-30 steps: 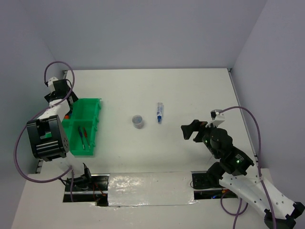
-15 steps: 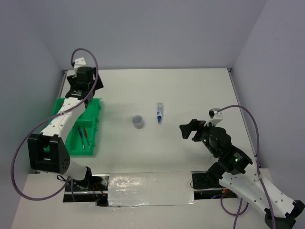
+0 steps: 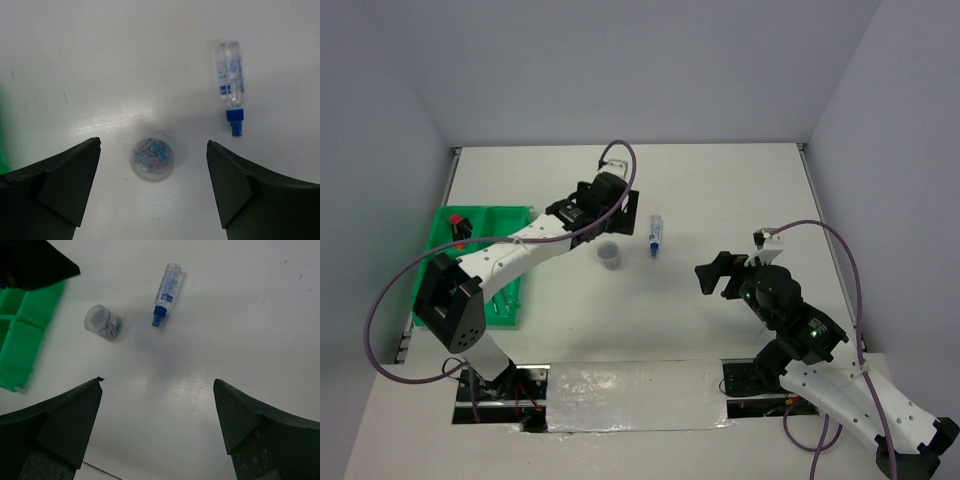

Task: Sort the stationery into containers
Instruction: Pick up the stationery from the center of the board.

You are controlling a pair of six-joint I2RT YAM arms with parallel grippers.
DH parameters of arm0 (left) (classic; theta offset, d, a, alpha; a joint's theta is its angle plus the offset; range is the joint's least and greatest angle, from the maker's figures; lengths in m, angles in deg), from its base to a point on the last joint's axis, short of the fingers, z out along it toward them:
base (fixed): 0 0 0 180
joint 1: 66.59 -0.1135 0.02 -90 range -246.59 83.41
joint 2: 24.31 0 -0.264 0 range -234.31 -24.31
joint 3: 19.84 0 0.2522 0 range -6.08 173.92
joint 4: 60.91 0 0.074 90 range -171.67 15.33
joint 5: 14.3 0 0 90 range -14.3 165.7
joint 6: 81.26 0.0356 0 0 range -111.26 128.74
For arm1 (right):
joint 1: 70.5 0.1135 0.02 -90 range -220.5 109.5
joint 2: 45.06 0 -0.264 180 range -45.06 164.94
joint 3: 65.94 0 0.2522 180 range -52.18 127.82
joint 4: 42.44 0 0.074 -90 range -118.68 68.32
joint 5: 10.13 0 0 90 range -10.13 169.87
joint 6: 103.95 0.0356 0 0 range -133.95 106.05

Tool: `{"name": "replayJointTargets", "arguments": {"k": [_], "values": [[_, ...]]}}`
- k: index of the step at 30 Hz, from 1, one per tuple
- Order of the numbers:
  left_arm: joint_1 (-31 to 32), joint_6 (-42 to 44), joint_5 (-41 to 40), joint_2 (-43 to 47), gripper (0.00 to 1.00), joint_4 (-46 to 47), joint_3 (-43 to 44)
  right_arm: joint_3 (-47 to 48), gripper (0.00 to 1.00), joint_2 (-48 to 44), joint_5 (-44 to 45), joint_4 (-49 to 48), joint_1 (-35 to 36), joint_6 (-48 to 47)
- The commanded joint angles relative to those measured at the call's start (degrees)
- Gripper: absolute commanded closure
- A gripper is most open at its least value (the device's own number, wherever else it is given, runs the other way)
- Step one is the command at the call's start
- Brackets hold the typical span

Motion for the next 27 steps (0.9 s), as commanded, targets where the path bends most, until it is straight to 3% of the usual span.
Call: {"name": "replayJointTargets", "arguments": {"k": [1,10,23,26,27], "values": [[0.23,-5.1,0.19,-0.91,0.01,-2.67,-2.89,1.56,0.0,-0.43,-0.93,-0.12,-0.15,-0.2],[0.32,-8.01,9.05,-1.96,0.01,3.4,-11.24,0.33,0.0,1.68,-2.16,-2.14,-0.15,-0.55],[0.67,-8.62,6.18,-9.08,0.01,6.75,-12.3,-0.11,0.0,3.0,-3.83,-3.99,-0.15,-1.43],[0.67,-8.71,5.12,-10.05,0.05,6.14,-11.69,-0.2,0.0,2.74,-3.83,-4.07,-0.15,-1.61],[0.67,-8.62,5.2,-10.14,0.13,6.13,-11.78,-0.2,0.0,2.65,-3.83,-4.16,-0.06,-1.7]]}}
